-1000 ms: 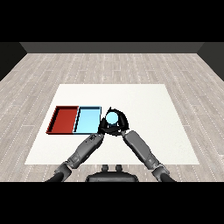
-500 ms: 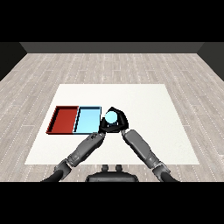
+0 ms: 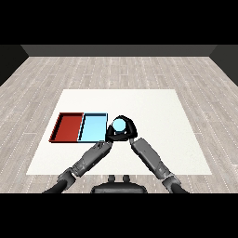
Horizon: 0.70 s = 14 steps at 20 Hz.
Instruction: Pick the blue can and put it in the blue box
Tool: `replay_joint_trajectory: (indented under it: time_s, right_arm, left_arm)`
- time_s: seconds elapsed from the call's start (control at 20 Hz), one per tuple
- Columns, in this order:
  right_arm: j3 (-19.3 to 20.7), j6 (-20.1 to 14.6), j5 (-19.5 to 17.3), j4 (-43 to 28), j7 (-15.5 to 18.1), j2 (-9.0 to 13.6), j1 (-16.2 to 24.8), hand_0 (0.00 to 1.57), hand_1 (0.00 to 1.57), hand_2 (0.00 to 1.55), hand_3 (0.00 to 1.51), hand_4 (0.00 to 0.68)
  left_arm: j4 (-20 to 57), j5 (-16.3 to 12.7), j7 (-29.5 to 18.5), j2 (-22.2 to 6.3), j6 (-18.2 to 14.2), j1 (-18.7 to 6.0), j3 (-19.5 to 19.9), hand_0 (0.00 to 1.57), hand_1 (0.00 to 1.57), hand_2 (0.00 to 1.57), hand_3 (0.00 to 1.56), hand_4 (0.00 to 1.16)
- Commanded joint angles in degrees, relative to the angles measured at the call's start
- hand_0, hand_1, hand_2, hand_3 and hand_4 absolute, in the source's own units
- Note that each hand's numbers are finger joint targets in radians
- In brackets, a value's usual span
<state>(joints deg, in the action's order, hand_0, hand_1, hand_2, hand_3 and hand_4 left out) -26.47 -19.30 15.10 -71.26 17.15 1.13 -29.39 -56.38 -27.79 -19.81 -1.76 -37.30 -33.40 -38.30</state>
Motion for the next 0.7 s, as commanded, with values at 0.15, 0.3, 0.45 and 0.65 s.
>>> replay_joint_trajectory:
  time_s: [0.15,0.3,0.45,0.65]
  right_arm:
    - [-1.24,-1.40,-0.17,-3.22,-1.20,-1.08,0.61,1.33,1.33,1.40,1.30,0.496]
    - [-0.53,-2.34,-4.72,-1.41,-4.20,-1.06,-0.01,0.00,0.00,0.00,0.00,0.000]
    - [-0.34,-2.08,-4.95,-1.49,-4.31,-1.09,0.11,0.00,0.00,0.00,0.00,0.000]
    - [0.15,-1.80,-6.37,-4.49,-6.91,-1.10,1.19,0.00,0.00,0.00,0.00,0.000]
  left_arm:
    - [0.86,1.49,1.81,1.68,-2.78,-2.34,0.50,1.57,1.57,1.56,1.47,1.14]
    - [1.48,3.27,0.01,1.68,-0.11,-0.79,3.37,1.57,1.57,1.56,1.47,1.14]
    - [1.44,3.64,0.09,1.71,0.14,-0.67,3.71,1.57,1.57,1.56,1.47,1.14]
    - [-1.58,8.05,2.25,1.57,1.53,2.45,5.26,1.57,1.57,1.57,1.48,1.14]
